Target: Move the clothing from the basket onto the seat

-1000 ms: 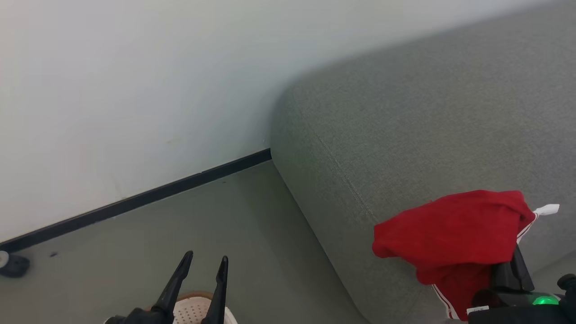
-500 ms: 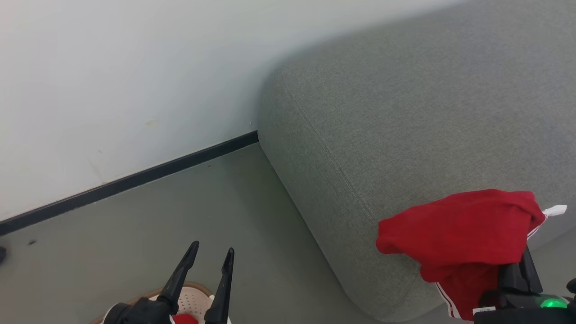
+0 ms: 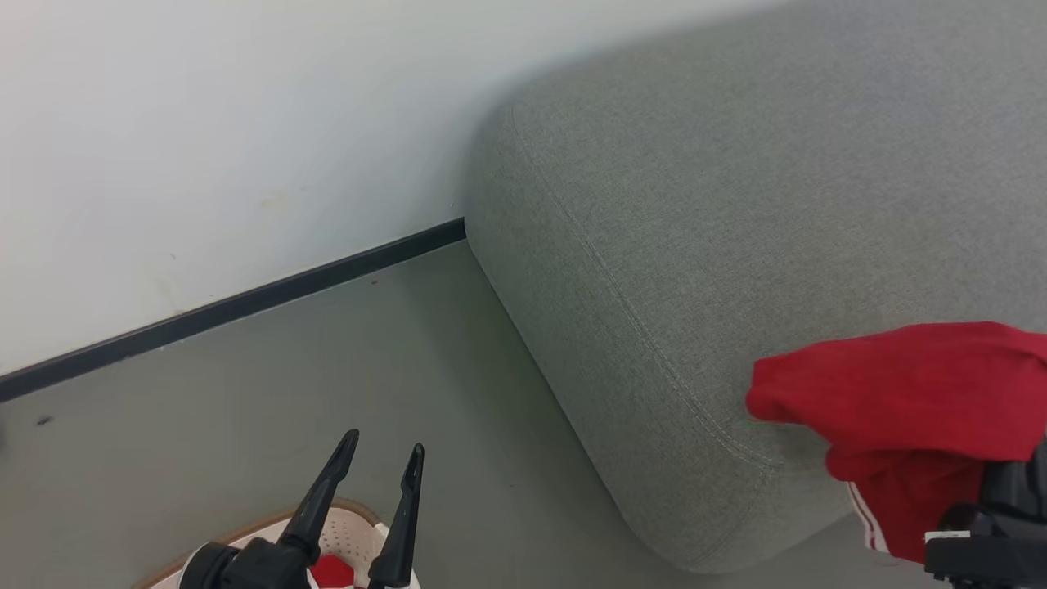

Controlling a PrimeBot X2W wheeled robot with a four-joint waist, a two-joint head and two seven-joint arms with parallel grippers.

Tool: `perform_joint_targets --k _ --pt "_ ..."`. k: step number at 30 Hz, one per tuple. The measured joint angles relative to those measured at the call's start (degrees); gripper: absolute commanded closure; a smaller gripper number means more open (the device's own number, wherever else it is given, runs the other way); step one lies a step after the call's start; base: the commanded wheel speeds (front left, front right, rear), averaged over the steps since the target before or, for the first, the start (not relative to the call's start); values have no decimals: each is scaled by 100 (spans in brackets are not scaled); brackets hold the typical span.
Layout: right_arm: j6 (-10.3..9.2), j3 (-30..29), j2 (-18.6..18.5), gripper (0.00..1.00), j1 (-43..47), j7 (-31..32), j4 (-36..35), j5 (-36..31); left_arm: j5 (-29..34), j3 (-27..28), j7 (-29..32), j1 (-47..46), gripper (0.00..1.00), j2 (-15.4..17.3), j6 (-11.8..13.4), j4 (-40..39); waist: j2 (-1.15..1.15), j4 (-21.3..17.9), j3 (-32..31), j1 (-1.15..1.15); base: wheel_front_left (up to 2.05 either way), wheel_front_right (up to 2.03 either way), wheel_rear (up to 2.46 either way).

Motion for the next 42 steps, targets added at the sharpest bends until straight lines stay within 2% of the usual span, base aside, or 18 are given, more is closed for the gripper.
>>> perform_joint_targets --k 11,18,25,31,42 --pt "-80 -728 -23 100 -432 0 13 143 191 -343 0 1 0 177 -45 -268 0 -61 413 0 0 0 0" --pt "52 -896 -172 100 -1297 -1 283 407 347 -449 0 -13 0 530 -51 -458 0 -115 864 1 0 0 0" --pt "113 -1218 -427 100 -2242 -12 778 762 353 -570 0 -149 0 918 -51 -543 0 -120 1296 1 0 0 0" --pt "130 -1417 -826 100 -3063 -43 1313 846 348 -630 0 -247 0 1136 -52 -581 0 -23 1598 1 0 0 0" --pt "204 -1326 -1321 100 -4459 -44 2137 847 289 -623 0 -276 0 1389 -52 -635 0 318 1945 0 0 0 0"
